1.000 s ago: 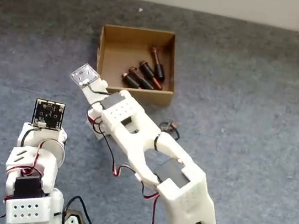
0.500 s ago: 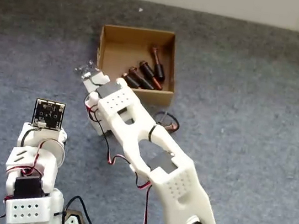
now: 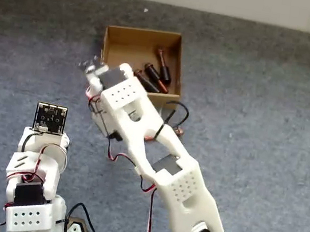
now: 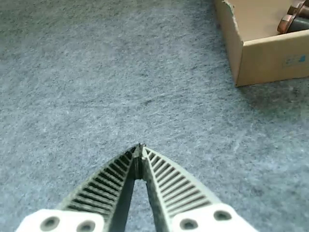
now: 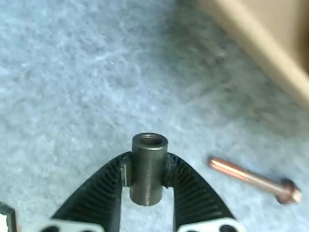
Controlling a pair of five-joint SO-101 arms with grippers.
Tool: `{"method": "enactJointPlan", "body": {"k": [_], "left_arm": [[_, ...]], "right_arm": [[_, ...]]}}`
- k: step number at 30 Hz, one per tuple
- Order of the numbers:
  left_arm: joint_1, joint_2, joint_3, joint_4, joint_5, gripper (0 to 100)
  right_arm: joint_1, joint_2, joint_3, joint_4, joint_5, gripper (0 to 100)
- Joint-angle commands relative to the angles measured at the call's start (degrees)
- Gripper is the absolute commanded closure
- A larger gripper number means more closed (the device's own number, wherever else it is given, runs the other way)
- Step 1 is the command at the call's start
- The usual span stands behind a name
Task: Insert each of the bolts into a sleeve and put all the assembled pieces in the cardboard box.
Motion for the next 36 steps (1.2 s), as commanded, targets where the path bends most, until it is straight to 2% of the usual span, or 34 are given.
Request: {"method": "enactJointPlan", "body": {"k": [1, 12, 21, 29, 32, 36], "left_arm": [[-0.8, -0.3, -1.5, -0.8, -0.8, 99], [-0.8, -0.3, -1.5, -0.8, -0.8, 99], [-0.8, -0.3, -1.5, -0.8, -0.8, 99], [-0.7, -0.3, -2.1, -0.8, -0.8, 99], [2.0, -0.3, -2.9, -0.7, -0.8, 99], [6.5, -0.2, -4.5, 1.1, -4.9, 99]], "right_arm": [[3.1, -8.7, -2.8, 2.0, -0.4, 99.2], [4.8, -41.2, 30.1, -1.6, 3.1, 99.2], [12.3, -70.0, 66.5, -22.3, 3.2, 99.2], [20.5, -81.0, 82.8, -35.0, 2.8, 99.2], [24.2, -82.9, 86.6, -40.2, 2.6, 99.2], [28.7, -86.2, 92.5, -46.4, -3.4, 99.2]]}}
